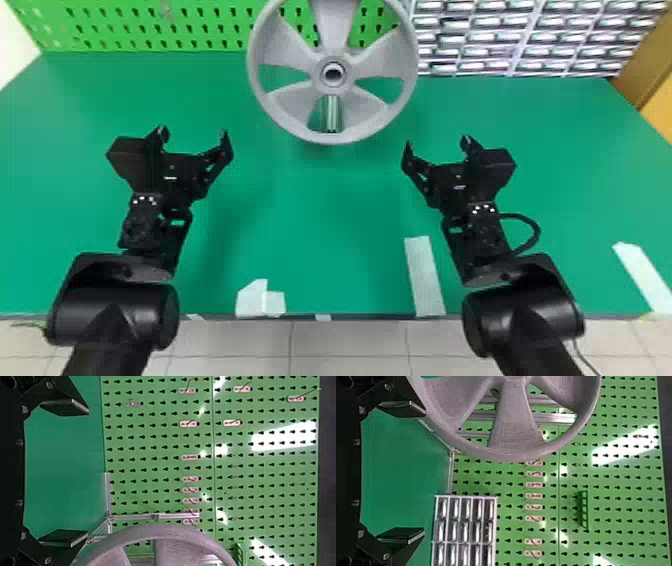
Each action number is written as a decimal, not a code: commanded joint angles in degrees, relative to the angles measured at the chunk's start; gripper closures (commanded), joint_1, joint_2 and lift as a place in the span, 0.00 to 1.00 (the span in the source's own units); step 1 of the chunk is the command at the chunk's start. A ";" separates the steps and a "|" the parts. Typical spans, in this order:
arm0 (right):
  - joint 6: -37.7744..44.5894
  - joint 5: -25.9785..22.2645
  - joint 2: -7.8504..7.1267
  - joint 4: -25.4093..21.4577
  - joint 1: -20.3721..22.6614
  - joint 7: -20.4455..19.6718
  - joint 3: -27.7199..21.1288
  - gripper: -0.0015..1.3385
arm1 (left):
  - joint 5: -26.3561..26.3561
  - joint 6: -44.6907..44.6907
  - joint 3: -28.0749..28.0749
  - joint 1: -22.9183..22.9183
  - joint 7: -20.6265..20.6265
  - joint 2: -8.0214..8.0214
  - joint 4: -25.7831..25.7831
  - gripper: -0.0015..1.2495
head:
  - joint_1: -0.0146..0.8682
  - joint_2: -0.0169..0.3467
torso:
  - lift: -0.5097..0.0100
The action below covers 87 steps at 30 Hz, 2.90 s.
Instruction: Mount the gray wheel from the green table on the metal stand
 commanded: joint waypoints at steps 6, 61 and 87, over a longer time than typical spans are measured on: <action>-0.06 0.00 -0.01 -0.17 0.00 0.00 0.13 0.18 | -0.07 0.00 0.04 0.04 0.06 0.00 -0.11 0.15 | 1.00 0.19 | 0.79; -0.06 0.26 0.26 -0.61 -0.35 0.00 -0.23 0.18 | -0.15 0.00 0.21 0.12 0.06 -0.08 -0.55 0.15 | 1.00 0.19 | 0.79; -0.06 0.53 0.43 -0.96 -0.26 0.00 -0.75 0.18 | -0.68 0.00 -0.14 -0.31 0.06 -0.08 -0.64 0.15 | 1.00 0.19 | 0.79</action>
